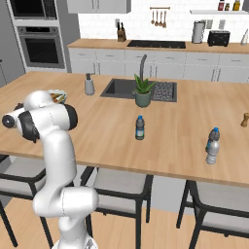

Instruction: Move the plastic bottles in the middle to the plastics group, and the glass bottles in the middle to the glass group.

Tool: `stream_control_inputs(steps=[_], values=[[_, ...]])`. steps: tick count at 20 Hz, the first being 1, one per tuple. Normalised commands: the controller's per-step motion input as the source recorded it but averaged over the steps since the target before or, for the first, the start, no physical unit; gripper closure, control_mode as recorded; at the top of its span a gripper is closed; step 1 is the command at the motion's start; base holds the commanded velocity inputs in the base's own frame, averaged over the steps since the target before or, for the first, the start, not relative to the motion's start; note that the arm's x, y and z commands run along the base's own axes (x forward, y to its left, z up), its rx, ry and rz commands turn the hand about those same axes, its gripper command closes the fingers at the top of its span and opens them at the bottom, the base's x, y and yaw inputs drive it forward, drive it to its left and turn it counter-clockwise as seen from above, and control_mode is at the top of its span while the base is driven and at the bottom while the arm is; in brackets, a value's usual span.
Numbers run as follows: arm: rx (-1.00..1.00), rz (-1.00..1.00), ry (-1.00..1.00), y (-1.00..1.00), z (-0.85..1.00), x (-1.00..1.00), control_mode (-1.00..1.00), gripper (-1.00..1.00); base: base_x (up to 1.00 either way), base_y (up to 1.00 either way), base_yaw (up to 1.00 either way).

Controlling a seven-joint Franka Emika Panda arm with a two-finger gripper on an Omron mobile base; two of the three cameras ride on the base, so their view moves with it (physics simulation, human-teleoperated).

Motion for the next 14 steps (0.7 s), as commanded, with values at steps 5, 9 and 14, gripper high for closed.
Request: stream_control_inputs(steps=[5, 9, 14], values=[[0.00, 0.00, 0.00, 0.00, 0.15, 0.00, -1.00, -1.00, 0.00, 0.00, 0.00], [0.00, 0.00, 0.00, 0.00, 0.52, -0.01, -1.00, -1.00, 0.00, 0.00, 0.00], [0.00, 0.00, 0.00, 0.00, 0.66, -0.10, -1.00, -1.00, 0.00, 0.00, 0.00]])
